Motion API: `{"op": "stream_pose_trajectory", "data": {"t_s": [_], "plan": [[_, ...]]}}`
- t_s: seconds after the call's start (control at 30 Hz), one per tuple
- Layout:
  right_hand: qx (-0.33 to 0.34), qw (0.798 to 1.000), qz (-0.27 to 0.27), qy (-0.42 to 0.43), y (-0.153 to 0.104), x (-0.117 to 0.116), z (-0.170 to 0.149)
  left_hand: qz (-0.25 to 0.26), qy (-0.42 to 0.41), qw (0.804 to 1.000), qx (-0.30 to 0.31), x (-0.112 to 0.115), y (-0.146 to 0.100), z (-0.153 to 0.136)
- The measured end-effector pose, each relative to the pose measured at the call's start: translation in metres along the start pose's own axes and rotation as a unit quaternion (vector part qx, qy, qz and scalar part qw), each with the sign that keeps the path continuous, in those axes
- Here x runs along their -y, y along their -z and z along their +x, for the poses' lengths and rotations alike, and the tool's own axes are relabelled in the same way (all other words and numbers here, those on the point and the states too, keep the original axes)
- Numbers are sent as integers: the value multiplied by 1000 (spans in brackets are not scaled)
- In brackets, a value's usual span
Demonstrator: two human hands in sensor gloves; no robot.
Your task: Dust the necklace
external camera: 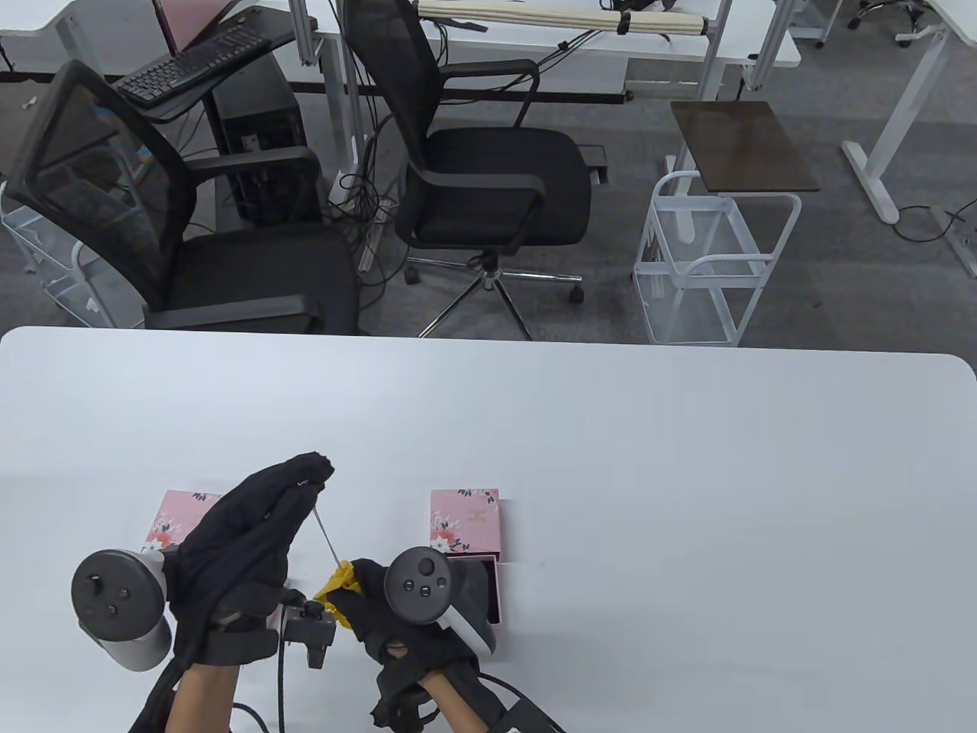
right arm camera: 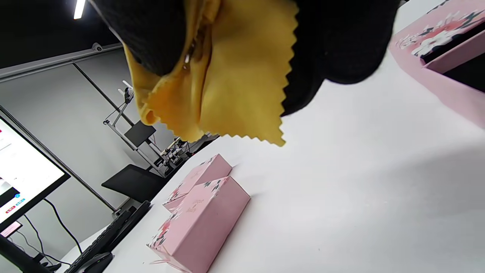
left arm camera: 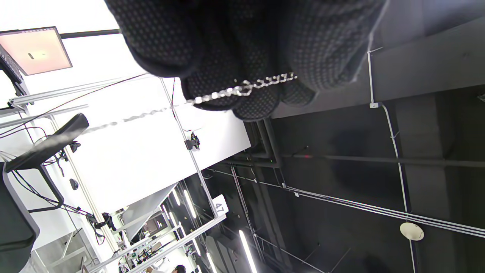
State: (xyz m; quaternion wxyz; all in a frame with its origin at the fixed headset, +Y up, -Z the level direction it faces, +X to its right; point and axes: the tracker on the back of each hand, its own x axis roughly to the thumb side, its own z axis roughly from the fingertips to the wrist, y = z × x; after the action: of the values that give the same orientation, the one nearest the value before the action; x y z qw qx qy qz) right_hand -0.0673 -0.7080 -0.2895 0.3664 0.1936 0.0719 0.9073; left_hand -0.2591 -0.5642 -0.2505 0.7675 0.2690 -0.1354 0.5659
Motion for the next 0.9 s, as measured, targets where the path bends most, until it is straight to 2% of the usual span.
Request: {"op": "stream_pose_trajectory", "data": {"t_s": [0.1, 0.27, 0.37, 0.73, 0.9], "plan": [[11, 999, 7, -38, 0, 1, 4, 8, 5, 1000, 0, -1, 0, 0], [-1, 999, 16, -36, 0, 1, 4, 20, 5, 1000, 5, -2, -1, 2], [-1, 999, 4, -36, 0, 1, 3, 24, 4, 1000, 5, -4, -1, 2], [13, 997, 45, -69, 0, -5, 11, 43, -3, 999, -1, -16, -1, 1], [21, 990, 84, -110, -1, -17, 14, 54, -27, 998, -11, -28, 0, -3]]}}
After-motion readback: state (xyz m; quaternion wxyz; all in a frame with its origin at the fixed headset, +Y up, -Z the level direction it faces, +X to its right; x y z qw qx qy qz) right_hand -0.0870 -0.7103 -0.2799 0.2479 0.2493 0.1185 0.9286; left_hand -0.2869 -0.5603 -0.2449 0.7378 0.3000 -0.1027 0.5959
